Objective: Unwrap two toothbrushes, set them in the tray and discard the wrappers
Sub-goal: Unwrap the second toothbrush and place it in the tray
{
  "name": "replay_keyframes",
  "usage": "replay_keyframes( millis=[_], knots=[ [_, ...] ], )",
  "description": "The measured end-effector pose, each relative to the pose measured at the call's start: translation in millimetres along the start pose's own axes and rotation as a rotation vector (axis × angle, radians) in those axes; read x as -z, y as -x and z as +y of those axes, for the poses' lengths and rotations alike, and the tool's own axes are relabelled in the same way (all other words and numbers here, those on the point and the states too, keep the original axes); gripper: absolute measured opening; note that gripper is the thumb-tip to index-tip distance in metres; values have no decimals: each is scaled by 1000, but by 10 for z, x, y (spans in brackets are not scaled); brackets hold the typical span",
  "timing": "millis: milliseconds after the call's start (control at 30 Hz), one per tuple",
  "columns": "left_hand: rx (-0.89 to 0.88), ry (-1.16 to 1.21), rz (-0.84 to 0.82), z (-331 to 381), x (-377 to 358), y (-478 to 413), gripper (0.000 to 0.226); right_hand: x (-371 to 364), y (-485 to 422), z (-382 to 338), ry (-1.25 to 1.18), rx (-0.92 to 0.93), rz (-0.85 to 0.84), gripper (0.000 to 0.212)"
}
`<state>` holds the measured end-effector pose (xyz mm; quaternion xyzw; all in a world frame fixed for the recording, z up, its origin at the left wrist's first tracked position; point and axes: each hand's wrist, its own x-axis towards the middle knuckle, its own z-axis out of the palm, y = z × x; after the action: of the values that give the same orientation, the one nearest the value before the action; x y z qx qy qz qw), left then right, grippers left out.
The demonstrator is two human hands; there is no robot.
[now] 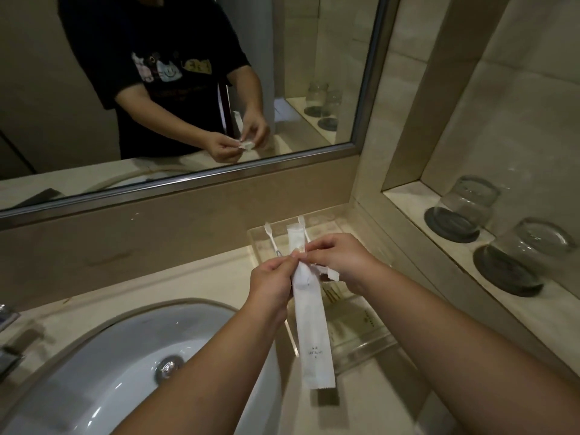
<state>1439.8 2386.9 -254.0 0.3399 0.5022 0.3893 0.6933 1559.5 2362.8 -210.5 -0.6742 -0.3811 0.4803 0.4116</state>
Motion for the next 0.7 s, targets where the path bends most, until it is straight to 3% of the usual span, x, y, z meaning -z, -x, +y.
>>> replay_keyframes(
  millis=[200, 333, 533, 600, 700],
  knots=[
    [27, 14, 24, 28, -71, 204, 17, 75, 243, 97, -160, -105, -46, 14],
    [12, 25, 44, 49, -105, 226, 13, 92, 248, 123, -210, -48, -44, 4],
    [20, 17, 121, 19, -54, 131, 13, 253, -44, 83, -281, 56, 105, 4],
    [40, 21, 161, -15, 23, 61, 16, 352, -210, 109, -188, 67, 166, 10],
    [52, 27, 208, -61, 113, -52, 17, 423, -461, 253, 234, 18, 194, 4]
  ],
)
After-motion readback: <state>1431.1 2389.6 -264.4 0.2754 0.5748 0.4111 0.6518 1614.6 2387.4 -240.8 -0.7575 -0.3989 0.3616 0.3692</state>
